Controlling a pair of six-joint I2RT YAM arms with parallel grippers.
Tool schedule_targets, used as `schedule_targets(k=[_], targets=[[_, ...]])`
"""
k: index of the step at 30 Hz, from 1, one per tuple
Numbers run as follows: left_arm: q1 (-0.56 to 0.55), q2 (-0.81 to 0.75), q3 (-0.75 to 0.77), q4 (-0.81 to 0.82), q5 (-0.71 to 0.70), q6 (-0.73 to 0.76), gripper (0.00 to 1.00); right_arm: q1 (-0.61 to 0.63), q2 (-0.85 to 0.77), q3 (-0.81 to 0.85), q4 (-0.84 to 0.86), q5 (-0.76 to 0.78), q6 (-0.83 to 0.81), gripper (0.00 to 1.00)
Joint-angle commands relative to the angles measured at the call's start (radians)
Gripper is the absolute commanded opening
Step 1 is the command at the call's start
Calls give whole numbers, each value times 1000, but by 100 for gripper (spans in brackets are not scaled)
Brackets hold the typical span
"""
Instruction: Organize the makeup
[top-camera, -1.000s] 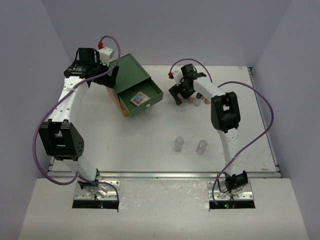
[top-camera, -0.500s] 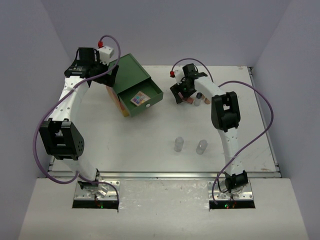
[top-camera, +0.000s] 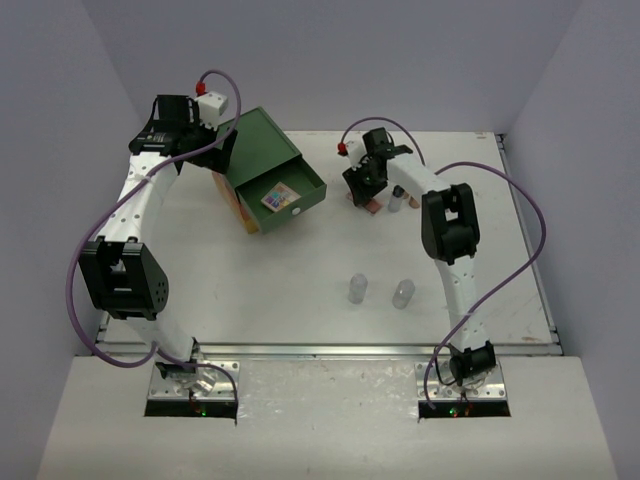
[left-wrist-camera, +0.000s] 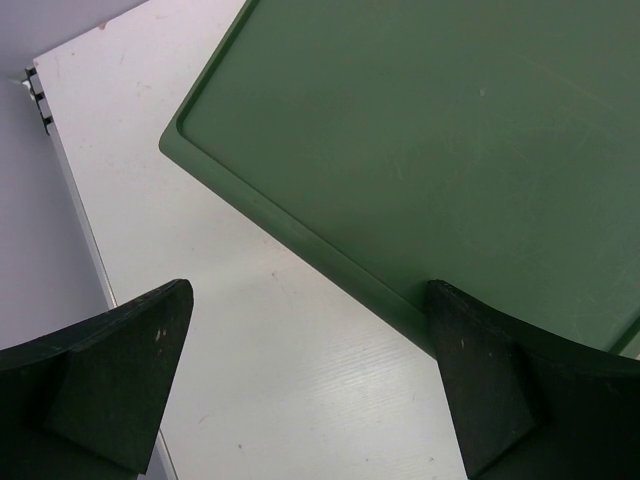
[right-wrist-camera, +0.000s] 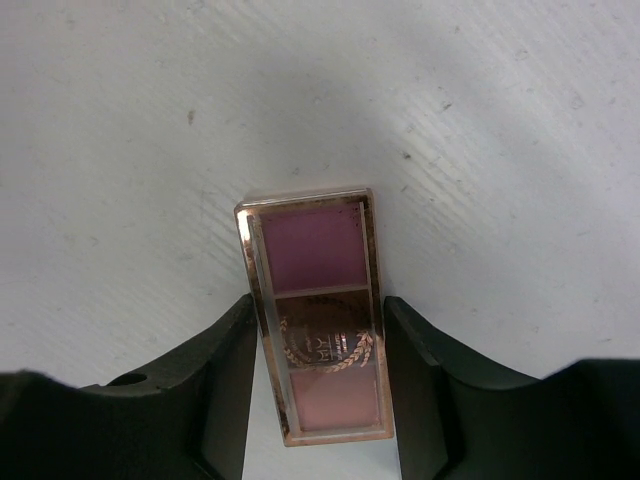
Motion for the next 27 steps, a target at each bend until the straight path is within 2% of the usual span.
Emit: schedule_targets(k=[1, 6, 11, 15, 17, 20, 23, 27], targets=[[11, -5, -5, -19, -27, 23, 100, 31, -75, 11, -37, -68, 68, 0], [10, -22, -14, -19, -11, 18, 100, 29, -197, 10, 50, -72, 92, 0], [10, -29, -24, -16, 0, 12, 100, 31, -281, 84, 128, -53, 97, 0], [10, -34, -23, -11, 7, 4, 100, 31, -381, 101, 265, -26, 57, 0], [10, -38, -22, -7, 9, -1, 100, 41, -437, 69, 338, -77, 4, 0], [10, -39, -22, 3, 13, -5, 100, 90, -489, 51, 355, -215, -122, 0], [10, -35, -18, 4, 15, -13, 100, 200, -505, 30, 295, -251, -385, 0], [10, -29, -12, 5, 22, -18, 100, 301, -485, 18, 215, -255, -615, 0]])
